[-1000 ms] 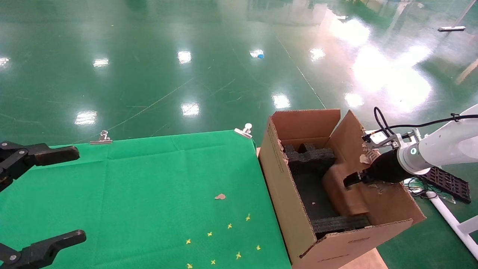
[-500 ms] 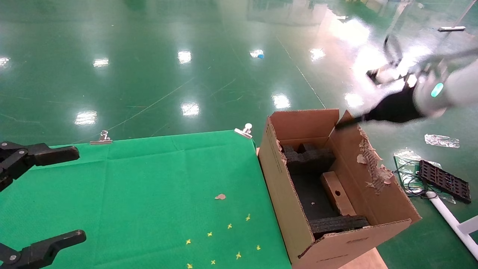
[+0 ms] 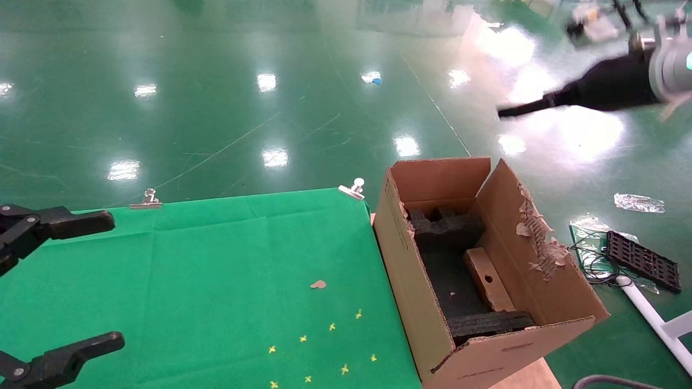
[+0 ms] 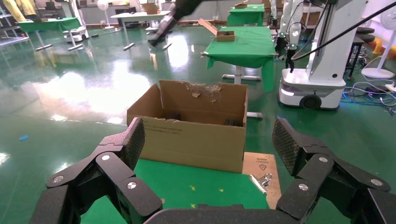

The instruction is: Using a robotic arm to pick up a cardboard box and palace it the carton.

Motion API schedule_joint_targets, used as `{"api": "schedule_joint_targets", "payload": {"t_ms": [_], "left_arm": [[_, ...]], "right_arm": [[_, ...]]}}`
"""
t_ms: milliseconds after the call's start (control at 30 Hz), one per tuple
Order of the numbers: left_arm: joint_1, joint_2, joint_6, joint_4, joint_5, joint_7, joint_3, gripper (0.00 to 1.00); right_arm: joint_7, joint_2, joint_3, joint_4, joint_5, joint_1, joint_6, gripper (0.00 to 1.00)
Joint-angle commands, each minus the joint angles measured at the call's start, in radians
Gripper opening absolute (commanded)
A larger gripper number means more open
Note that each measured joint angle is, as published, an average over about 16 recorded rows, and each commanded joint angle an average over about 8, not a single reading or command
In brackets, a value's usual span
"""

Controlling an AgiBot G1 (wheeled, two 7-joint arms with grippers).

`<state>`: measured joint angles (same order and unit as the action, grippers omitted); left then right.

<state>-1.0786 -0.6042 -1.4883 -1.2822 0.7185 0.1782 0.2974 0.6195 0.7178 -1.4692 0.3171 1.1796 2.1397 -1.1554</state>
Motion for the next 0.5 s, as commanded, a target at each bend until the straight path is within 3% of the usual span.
{"api": "schedule_joint_targets", "payload": {"t_ms": [33, 500], "left_arm": [[0.000, 0.000, 0.000, 0.000, 0.000, 0.000, 0.000, 1.00], [0.000, 0.000, 0.000, 0.001, 0.000, -0.001, 0.001, 1.00]], "right_arm": [[-0.010, -0.004, 0.026, 0.023, -0.010, -0.020, -0.006, 1.00], [-0.117, -0.030, 0.323, 0.264, -0.122, -0.286, -0.091, 1.00]]}}
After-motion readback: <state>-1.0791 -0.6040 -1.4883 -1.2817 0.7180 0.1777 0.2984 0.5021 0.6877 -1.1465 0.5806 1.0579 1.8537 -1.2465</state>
